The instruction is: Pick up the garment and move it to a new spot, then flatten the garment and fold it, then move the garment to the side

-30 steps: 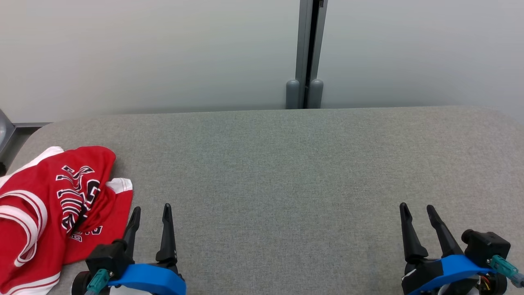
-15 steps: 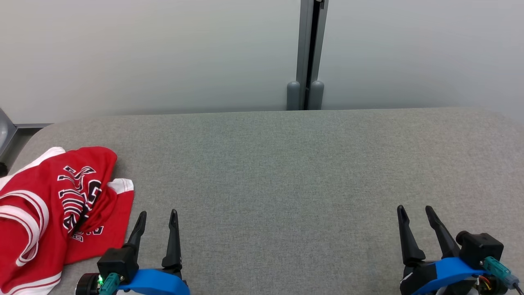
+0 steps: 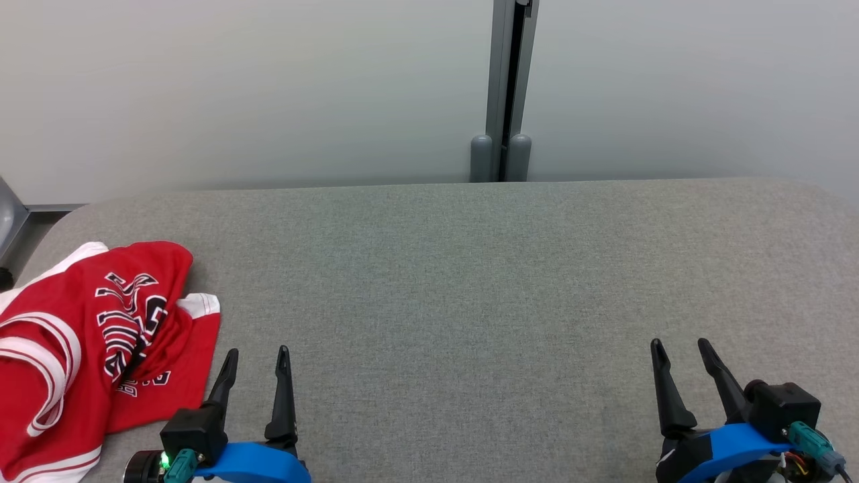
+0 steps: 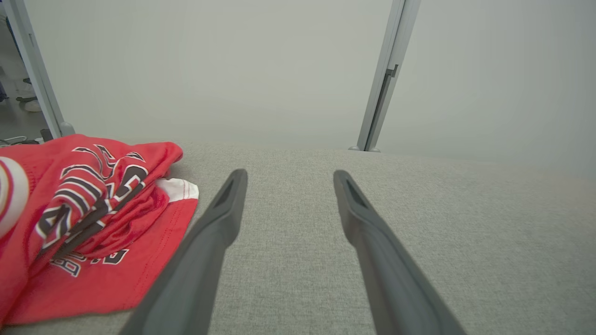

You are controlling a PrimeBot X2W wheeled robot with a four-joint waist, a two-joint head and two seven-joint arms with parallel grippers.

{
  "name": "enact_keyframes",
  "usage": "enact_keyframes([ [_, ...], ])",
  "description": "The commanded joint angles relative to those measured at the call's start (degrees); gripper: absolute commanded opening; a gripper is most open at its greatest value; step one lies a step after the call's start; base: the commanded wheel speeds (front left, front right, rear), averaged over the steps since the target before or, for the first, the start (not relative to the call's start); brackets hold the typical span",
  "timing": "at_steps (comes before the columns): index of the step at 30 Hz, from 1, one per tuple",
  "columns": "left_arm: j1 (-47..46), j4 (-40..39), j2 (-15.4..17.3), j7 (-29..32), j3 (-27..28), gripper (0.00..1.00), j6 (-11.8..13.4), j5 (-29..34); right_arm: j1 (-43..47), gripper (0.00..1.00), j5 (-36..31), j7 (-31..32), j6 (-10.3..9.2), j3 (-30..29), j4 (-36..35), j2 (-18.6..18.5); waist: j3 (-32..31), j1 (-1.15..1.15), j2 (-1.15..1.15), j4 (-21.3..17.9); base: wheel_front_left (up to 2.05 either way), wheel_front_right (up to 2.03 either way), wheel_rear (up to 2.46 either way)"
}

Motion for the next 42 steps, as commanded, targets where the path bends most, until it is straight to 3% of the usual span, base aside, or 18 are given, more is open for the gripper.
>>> enact_keyframes([
  [1, 0.2, 0.1, 0.2, 0.0, 0.3, 1.00, 0.2, -0.2, 0.2, 1.00, -0.1, -0.2, 0.02, -0.1, 0.1, -0.4, 0.0, 0.00, 0.00, 0.0, 0.00, 0.00, 0.00],
  [15, -0.5, 0.2, 0.9, 0.3, -0.8, 1.00, 1.0, 0.4, 0.8, 1.00, -2.2, -0.2, 0.02, -0.2, -0.9, -0.4, 0.0, 0.00, 0.00, 2.3, 0.00, 0.00, 0.00],
  [42, 1.5, -2.4, 2.9, 1.2, -1.5, 1.00, 2.0, -0.4, 2.0, 1.00, -0.9, -0.8, 0.02, 0.4, 0.1, -0.4, -0.8, 0.00, 0.00, 26.0, 0.00, 0.00, 0.00],
])
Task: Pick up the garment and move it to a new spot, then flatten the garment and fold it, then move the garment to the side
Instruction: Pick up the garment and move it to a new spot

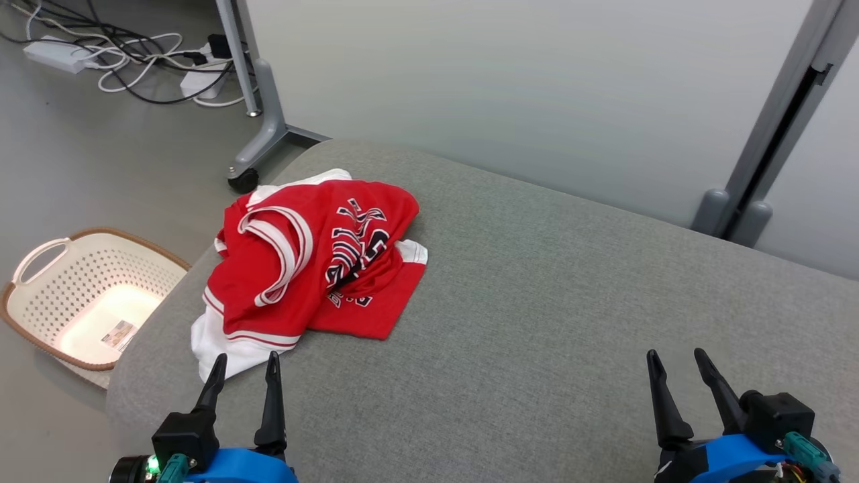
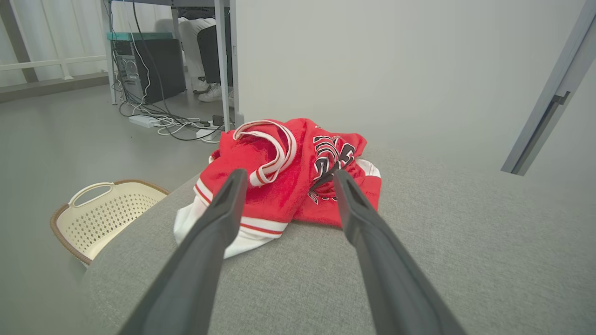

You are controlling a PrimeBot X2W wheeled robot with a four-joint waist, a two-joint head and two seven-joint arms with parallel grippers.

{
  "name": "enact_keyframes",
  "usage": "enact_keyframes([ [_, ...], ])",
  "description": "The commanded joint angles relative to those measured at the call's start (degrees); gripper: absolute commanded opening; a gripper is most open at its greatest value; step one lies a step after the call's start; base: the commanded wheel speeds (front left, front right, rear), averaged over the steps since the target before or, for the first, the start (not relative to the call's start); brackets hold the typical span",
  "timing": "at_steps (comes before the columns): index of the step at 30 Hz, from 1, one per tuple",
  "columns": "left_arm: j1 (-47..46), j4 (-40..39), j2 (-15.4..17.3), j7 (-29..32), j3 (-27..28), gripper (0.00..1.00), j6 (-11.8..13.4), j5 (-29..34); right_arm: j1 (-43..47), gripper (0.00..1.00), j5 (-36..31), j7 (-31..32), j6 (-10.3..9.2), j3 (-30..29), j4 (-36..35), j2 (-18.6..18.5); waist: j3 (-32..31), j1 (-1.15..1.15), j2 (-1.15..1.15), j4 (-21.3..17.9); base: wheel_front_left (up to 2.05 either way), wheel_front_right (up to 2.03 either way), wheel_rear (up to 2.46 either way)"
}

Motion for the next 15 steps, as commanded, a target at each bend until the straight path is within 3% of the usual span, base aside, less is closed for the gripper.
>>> enact_keyframes([
  [1, 0.6, -0.4, 0.3, 0.2, 0.3, 1.00, 0.2, -0.1, 0.7, 1.00, 0.3, -0.2, 0.01, 0.2, 0.0, -0.3, 0.7, 0.00, 0.00, 1.6, 0.00, 0.00, 0.00],
  [15, 0.4, -1.5, 0.6, 0.4, 0.1, 1.00, 1.0, -0.9, -0.4, 1.00, 0.4, -0.1, 0.01, 0.3, 0.5, -0.3, 1.8, 0.00, 0.00, 3.5, 0.00, 0.00, 0.00],
])
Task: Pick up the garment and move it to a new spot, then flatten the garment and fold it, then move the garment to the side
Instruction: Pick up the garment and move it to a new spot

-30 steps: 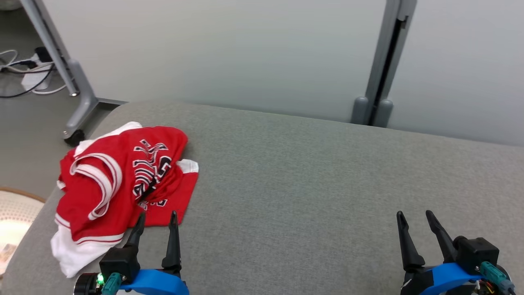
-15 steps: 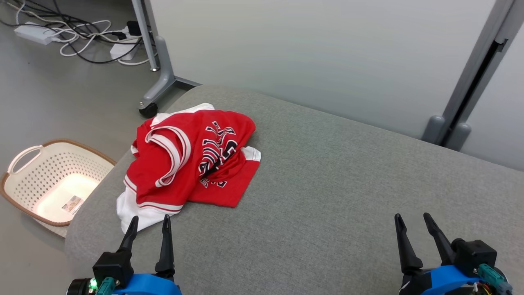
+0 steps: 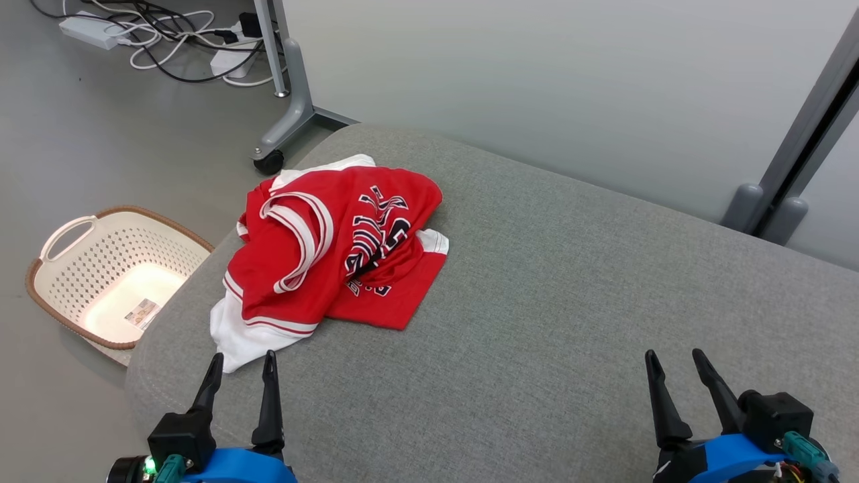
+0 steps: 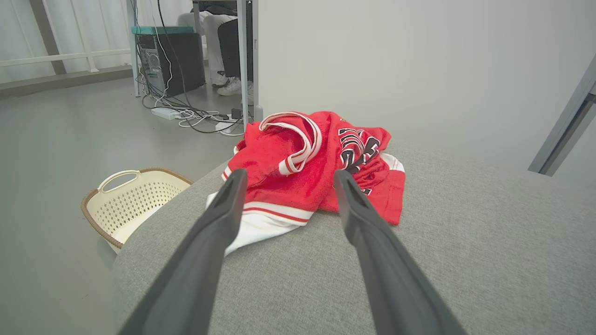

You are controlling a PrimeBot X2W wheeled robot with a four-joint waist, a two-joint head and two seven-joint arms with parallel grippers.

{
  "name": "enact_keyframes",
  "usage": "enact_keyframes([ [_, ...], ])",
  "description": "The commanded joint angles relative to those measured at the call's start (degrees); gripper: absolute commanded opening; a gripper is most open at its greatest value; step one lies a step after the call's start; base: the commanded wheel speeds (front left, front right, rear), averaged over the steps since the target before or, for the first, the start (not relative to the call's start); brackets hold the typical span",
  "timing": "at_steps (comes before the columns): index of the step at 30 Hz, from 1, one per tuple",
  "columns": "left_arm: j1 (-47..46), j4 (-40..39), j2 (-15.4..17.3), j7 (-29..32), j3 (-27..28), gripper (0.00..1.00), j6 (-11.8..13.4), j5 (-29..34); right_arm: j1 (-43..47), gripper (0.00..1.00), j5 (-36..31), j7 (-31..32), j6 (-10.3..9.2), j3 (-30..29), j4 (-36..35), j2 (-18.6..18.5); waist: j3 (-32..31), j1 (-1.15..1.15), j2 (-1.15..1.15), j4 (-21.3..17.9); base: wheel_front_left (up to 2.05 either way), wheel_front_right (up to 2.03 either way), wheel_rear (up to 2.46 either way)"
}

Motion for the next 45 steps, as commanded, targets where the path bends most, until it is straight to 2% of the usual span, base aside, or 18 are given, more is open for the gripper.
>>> enact_keyframes([
  [1, -0.3, -0.3, 0.1, -0.1, 0.2, 1.00, 0.3, -0.3, -0.4, 1.00, 0.0, 0.0, 0.01, -0.1, 0.1, -0.3, 0.2, 0.00, 0.00, -0.3, 0.00, 0.00, 0.00],
  [8, -2.1, -2.3, -0.3, 0.6, 0.4, 1.00, 0.1, -1.6, -0.6, 1.00, 0.4, 0.0, 0.01, -0.3, 0.1, -0.3, 0.7, 0.00, 0.00, -1.4, 0.00, 0.00, 0.00],
  [13, -6.0, -8.4, 0.1, 4.7, 2.0, 1.00, -1.4, -5.3, -1.5, 1.00, -0.3, 0.0, 0.01, -1.3, -0.6, -0.3, 2.1, 0.00, 0.00, -2.3, 0.00, 0.00, 0.00],
  [17, -10.6, -13.1, 3.0, 10.6, 4.2, 1.00, -1.6, -7.4, -2.1, 1.00, -0.5, 0.4, 0.01, -1.6, -1.3, -0.3, 4.0, 0.00, 0.00, -3.4, 0.00, 0.00, 0.00],
  [21, -15.5, -14.1, 6.6, 17.5, 7.5, 1.00, -0.4, -9.3, -3.6, 1.00, -0.7, 0.7, 0.01, -0.9, -2.1, -0.3, 6.6, 0.00, 0.00, -6.2, 0.00, 0.00, 0.00],
  [24, -17.3, -13.6, 8.1, 20.7, 9.7, 1.00, 0.4, -11.1, -4.6, 1.00, -1.2, 0.8, 0.01, -0.3, -2.6, -0.3, 8.4, 0.00, 0.00, -8.2, 0.00, 0.00, 0.00],
  [25, -19.3, -12.4, 9.7, 23.5, 11.5, 1.00, 0.8, -12.6, -5.5, 1.00, -1.7, 0.7, 0.01, -0.4, -3.0, -0.3, 10.1, 0.00, 0.00, -10.0, 0.00, 0.00, 0.00],
  [26, -19.3, -12.4, 9.7, 23.5, 11.5, 1.00, 0.8, -12.6, -5.5, 1.00, -1.7, 0.7, 0.01, -0.4, -3.0, -0.3, 10.1, 0.00, 0.00, -10.0, 0.00, 0.00, 0.00],
  [32, -23.8, -6.1, 14.6, 29.8, 15.7, 1.00, 1.2, -15.9, -7.3, 1.00, -3.0, 1.5, 0.01, 0.1, -4.1, -0.3, 15.3, 0.00, 0.00, -15.5, 0.00, 0.00, 0.00],
  [37, -23.6, -1.6, 17.8, 34.0, 17.6, 1.00, 1.3, -17.5, -8.6, 1.00, -4.0, 1.5, 0.01, 0.2, -5.4, -0.3, 19.0, 0.00, 0.00, -20.1, 0.00, 0.00, 0.00],
  [45, -21.9, 3.7, 17.9, 39.2, 19.1, 1.00, 2.6, -21.0, -10.0, 1.00, -4.8, 2.0, 0.01, 0.3, -7.2, -0.3, 23.2, 0.00, 0.00, -24.0, 0.00, 0.00, 0.00],
])
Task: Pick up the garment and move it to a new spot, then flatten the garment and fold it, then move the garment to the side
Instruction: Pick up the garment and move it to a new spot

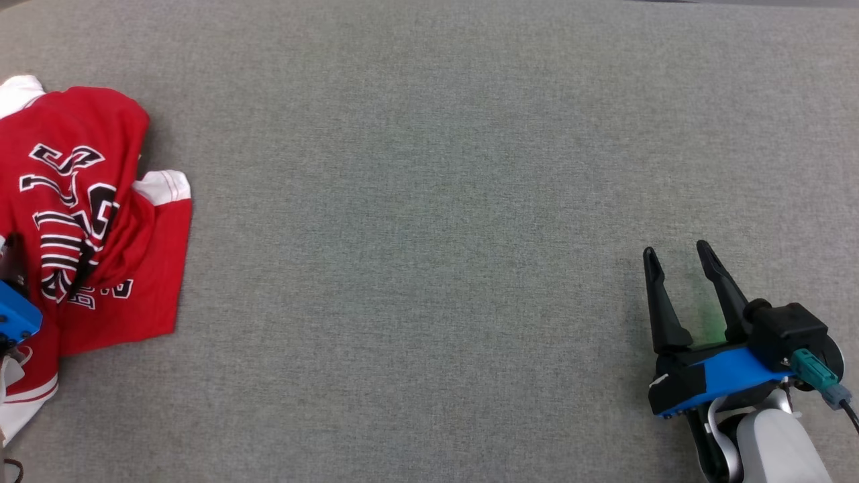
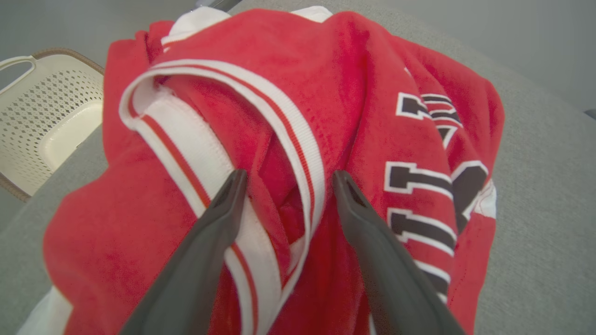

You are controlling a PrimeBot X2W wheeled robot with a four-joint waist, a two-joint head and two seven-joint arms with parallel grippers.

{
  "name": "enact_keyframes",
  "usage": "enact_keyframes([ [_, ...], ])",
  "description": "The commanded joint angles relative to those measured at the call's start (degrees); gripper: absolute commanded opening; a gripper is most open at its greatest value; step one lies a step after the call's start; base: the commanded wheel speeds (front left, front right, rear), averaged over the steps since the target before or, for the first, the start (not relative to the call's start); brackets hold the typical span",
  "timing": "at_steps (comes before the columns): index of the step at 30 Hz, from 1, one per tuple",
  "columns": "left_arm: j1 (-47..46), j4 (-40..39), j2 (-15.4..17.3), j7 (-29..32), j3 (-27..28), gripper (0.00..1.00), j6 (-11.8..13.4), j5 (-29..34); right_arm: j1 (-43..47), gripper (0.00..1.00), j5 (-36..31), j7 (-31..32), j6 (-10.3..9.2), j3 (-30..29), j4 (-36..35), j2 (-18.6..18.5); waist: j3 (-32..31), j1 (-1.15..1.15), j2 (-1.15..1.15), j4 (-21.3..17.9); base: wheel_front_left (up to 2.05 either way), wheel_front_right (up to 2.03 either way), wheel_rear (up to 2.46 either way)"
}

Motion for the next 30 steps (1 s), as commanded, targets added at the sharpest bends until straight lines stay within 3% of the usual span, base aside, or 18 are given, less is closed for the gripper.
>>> enact_keyframes([
  [1, 0.3, 0.1, -0.1, 0.0, 0.4, 1.00, 0.2, -0.1, -0.5, 1.00, -0.1, 0.1, 0.01, 0.2, -0.2, -0.2, 0.0, -0.01, 0.00, -0.2, 0.00, 0.00, 0.00],
  [7, 1.8, 3.1, -1.6, 2.7, -0.5, 1.00, -0.4, -2.0, -0.4, 1.00, -0.3, 0.6, 0.01, 0.5, -0.6, -0.2, 0.6, -0.01, 0.00, -1.9, 0.00, 0.00, 0.00],
  [8, 1.9, 3.3, -2.0, 4.1, -0.8, 0.84, -0.9, -2.8, -0.4, 1.00, -0.3, 0.6, 0.01, 0.4, -0.6, -0.2, 0.6, -0.01, 0.00, -2.1, 0.00, 0.00, 0.00],
  [9, 2.0, 3.5, -2.1, 4.9, -0.7, 0.38, -1.0, -3.4, -0.4, 1.00, -0.3, 0.7, 0.01, 0.4, -0.6, -0.2, 0.5, -0.01, 0.00, -2.3, 0.00, 0.00, 0.00],
  [10, 2.4, 3.9, -2.2, 5.6, -1.0, 0.00, -1.3, -3.7, -0.4, 1.00, -0.2, 0.7, 0.01, 0.5, -0.5, -0.2, 0.3, -0.01, 0.00, -2.5, 0.00, 0.00, 0.00],
  [21, -1.3, -2.8, 2.4, 2.6, -0.5, 0.00, -3.8, -2.2, 1.1, 1.00, 2.8, -0.8, 0.01, 0.2, 1.9, -0.2, -5.3, -0.01, 0.00, -1.2, 0.00, 0.00, 0.00],
  [30, -9.6, -13.8, 3.4, 0.9, -5.8, 0.00, -6.3, 1.9, 2.7, 1.00, 5.3, -2.1, 0.01, 0.7, 5.1, -0.2, -12.5, -0.01, 0.00, 0.2, 0.00, 0.00, 0.00],
])
